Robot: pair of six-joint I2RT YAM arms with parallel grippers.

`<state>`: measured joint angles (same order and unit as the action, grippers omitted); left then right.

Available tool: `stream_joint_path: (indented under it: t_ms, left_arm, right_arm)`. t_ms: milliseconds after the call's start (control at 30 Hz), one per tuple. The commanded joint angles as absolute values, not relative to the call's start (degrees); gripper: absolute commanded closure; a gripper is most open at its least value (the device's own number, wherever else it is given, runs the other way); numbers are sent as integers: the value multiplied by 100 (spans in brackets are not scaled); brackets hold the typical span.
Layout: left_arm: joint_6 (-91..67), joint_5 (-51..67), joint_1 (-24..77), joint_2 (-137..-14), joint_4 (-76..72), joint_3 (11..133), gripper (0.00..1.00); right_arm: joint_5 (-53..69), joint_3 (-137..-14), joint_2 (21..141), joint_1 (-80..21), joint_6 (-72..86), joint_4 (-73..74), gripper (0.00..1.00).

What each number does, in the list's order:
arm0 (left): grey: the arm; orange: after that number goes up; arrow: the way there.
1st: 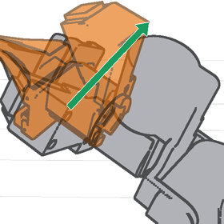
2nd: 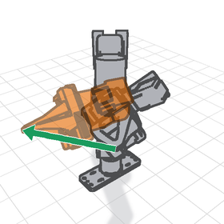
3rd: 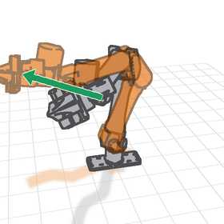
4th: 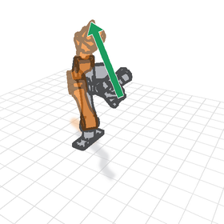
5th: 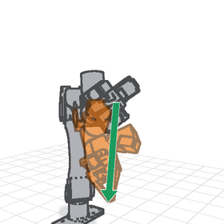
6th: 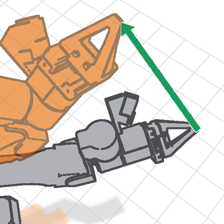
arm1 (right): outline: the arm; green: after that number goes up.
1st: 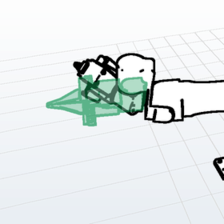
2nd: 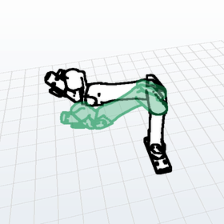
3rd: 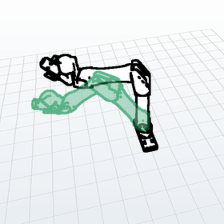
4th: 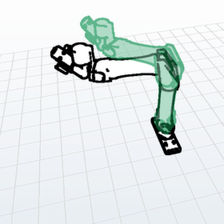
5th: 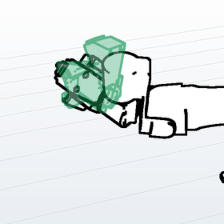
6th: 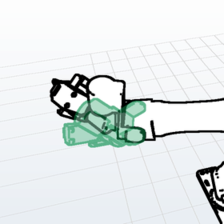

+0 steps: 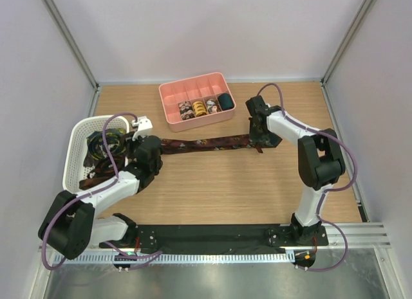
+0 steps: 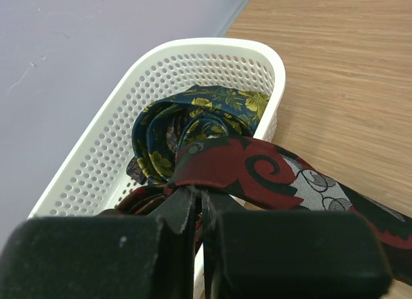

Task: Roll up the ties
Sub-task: Flatten the tie

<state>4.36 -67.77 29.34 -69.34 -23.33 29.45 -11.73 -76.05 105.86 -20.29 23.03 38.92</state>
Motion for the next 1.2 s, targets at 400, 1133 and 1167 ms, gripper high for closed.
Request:
stream_joint_path:
  t_ms: [400,1133,1167]
  left_arm:
    - [141,-7224,3129,-7452,-2619,2900,100]
    - [53,-7242,3173,-7576,-2742,2865,100]
    - [53,-7242,3173,-7576,-2742,2865,100]
  right_arm:
    - [-1555,-8560,11144,-1468,1512,4192,67]
    - [-73,-8210,11004,-994,2494,3569,46]
    - [147,-8122,10995,-950,2679,3290,45]
